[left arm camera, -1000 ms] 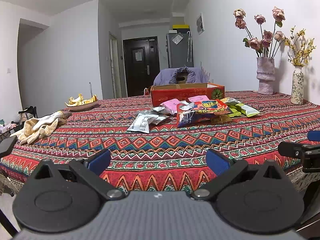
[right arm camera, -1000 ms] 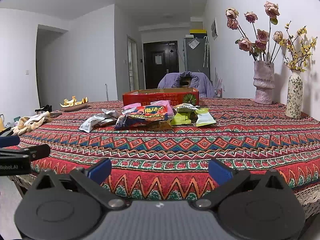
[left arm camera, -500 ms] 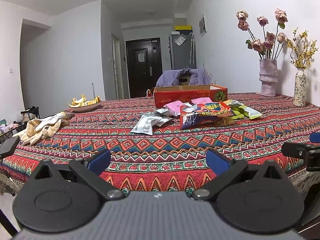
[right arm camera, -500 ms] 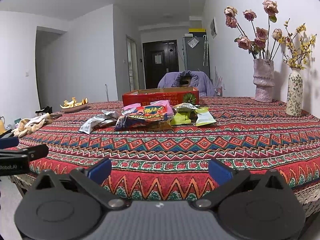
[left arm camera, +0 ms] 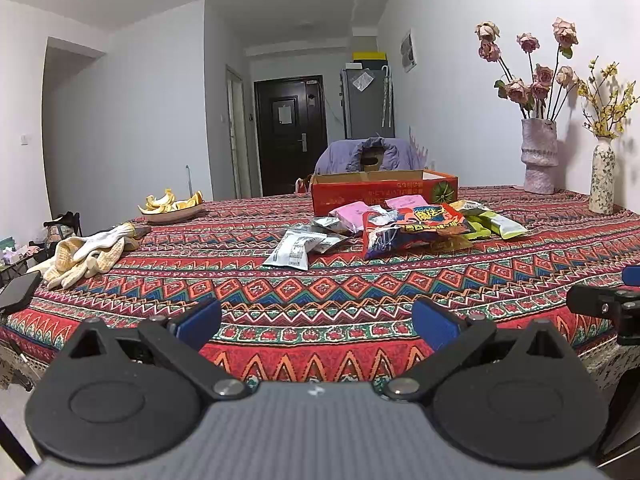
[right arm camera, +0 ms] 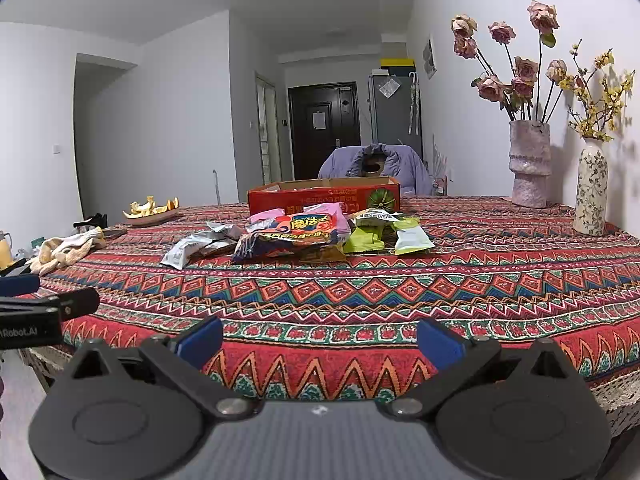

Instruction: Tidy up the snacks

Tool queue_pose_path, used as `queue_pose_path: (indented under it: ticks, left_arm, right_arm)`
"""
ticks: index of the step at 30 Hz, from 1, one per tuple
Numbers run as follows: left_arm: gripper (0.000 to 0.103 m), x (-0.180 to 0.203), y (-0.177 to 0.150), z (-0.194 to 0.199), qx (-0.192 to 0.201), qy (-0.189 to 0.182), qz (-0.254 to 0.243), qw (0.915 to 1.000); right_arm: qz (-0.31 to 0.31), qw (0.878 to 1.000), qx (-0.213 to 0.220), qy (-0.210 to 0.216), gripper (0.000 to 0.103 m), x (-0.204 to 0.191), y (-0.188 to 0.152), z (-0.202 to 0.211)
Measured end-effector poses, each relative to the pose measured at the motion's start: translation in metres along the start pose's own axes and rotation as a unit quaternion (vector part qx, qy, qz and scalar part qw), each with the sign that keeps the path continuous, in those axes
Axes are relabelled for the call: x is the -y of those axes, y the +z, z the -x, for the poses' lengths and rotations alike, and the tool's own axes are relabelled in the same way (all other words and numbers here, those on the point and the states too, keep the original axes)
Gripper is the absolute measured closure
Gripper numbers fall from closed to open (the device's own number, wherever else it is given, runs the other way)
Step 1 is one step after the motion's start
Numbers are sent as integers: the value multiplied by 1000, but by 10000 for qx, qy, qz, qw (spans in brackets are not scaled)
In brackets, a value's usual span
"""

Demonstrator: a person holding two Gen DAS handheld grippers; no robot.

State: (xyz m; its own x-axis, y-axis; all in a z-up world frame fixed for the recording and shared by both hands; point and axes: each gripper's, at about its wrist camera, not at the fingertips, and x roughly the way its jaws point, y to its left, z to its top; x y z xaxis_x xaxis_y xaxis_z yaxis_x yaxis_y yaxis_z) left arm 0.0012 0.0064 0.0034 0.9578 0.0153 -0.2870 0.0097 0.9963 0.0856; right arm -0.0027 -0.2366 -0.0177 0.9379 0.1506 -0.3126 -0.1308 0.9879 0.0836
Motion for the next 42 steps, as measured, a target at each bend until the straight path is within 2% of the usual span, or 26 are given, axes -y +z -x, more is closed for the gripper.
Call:
queue_pose_path:
  ticks: [6, 32, 42]
  left_arm:
    - [0, 0, 0, -1, -19, 17, 4, 10000]
    - [0, 3, 1, 1, 10, 66, -58, 10000]
    - [0, 6, 3, -14, -180, 65, -80, 9998]
  right_arm:
    - [-183, 9998, -40, 78, 0, 4, -1, 0]
    - [-115, 9999, -77, 82, 0, 4, 2, -1]
    - [-89, 9999, -148, -2, 0, 13, 3, -13]
